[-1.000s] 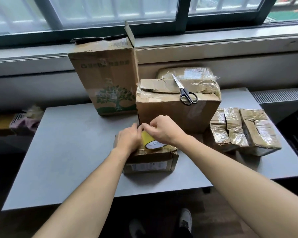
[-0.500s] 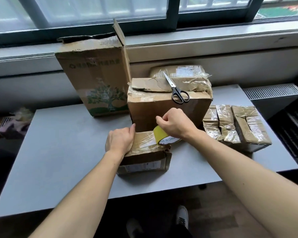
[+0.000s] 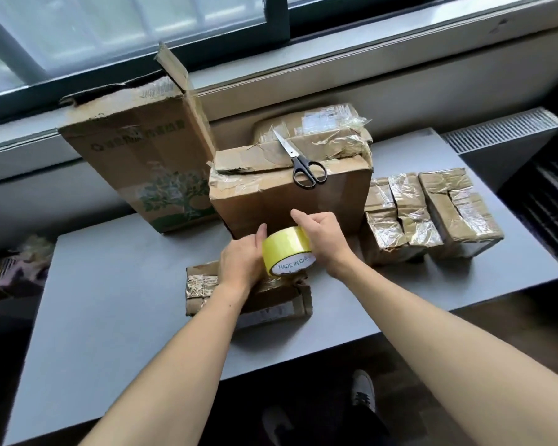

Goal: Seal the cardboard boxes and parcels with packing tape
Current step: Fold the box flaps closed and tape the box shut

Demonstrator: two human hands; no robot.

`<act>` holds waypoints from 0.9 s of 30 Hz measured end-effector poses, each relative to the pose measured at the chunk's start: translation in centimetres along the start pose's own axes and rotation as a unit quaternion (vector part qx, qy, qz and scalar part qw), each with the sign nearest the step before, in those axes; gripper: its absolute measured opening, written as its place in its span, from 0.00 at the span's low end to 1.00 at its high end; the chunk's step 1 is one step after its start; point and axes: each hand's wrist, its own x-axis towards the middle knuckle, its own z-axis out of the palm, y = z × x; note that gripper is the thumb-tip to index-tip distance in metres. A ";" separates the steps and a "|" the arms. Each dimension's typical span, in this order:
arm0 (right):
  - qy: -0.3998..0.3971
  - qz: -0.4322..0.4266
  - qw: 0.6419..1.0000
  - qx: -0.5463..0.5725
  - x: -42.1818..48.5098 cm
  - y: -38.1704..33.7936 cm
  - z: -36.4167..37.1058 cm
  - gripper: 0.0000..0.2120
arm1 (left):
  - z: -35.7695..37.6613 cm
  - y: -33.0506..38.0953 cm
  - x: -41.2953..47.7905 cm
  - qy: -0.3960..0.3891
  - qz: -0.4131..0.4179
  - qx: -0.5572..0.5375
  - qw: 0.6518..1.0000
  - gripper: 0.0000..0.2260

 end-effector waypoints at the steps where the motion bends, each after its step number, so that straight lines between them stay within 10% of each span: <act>1: 0.000 0.036 0.998 0.043 -0.1 0.6 0.2 0.25 | 0.0 -0.1 -0.1 0.001 0.001 0.014 1.000 0.28; 10: 0.001 -0.118 0.972 -0.202 0.9 -3.4 -3.3 0.28 | 0.3 0.6 0.6 0.046 -0.003 0.061 0.997 0.27; 22: -0.008 0.035 0.969 -0.245 1.3 7.4 -3.6 0.29 | 0.7 0.8 1.2 0.007 0.035 0.031 0.999 0.19; 27: -0.053 0.038 0.961 -0.269 2.1 6.6 -4.5 0.26 | 1.9 5.2 1.6 -0.143 0.152 0.138 0.968 0.21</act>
